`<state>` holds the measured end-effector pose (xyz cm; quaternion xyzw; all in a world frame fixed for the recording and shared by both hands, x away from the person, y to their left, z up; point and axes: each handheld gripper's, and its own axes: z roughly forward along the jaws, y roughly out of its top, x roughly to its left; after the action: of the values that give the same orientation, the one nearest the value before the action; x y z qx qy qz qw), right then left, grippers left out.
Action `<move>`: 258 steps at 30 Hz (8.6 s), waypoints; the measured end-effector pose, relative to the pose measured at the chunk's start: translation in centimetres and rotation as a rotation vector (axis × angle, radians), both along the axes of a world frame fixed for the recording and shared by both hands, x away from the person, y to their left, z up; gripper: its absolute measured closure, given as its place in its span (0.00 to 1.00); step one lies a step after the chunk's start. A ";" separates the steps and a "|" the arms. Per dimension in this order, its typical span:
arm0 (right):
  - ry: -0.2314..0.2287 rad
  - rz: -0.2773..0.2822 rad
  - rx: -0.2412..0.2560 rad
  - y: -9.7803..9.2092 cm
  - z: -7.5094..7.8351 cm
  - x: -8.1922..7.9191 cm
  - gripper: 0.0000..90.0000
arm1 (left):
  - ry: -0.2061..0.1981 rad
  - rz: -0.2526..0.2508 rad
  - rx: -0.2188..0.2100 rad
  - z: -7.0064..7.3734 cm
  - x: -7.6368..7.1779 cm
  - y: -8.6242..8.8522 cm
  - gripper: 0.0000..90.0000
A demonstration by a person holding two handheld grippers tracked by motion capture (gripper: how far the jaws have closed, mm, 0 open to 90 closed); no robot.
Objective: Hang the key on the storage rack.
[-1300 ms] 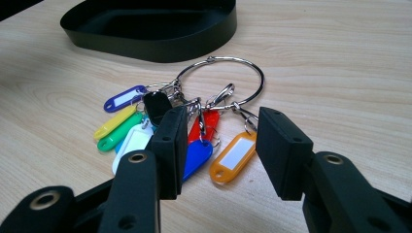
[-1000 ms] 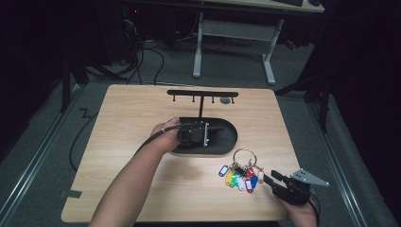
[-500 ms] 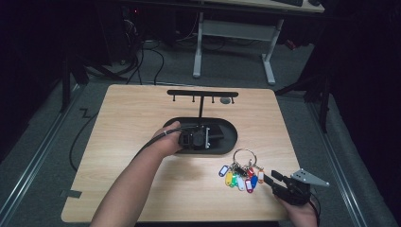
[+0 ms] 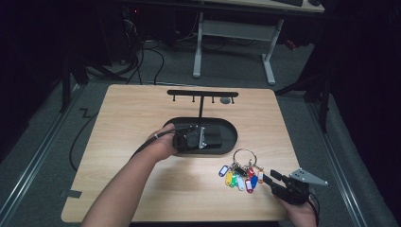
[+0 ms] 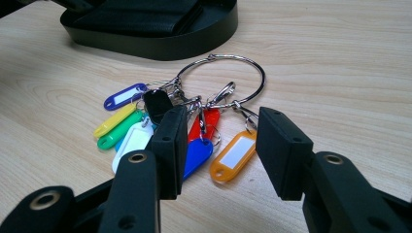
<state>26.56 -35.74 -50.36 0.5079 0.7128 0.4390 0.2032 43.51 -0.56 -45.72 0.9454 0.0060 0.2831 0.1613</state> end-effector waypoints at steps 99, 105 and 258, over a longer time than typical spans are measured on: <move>0.624 0.189 -0.471 11.6 3.7 14.1 0.61 | 0.394 0.296 -0.694 -5.3 -10.9 13.8 0.46; 0.700 0.188 -0.475 12.4 3.1 16.2 0.65 | 0.386 0.286 -0.691 -5.3 -11.0 13.9 0.46; 0.481 0.266 -0.627 14.1 21.0 24.9 0.98 | 0.221 0.456 -0.656 -5.9 -15.9 20.2 0.41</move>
<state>51.48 -21.67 -29.37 0.4128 0.8986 0.0919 0.1171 27.63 19.67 -51.62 0.8430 0.3224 0.1913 0.3858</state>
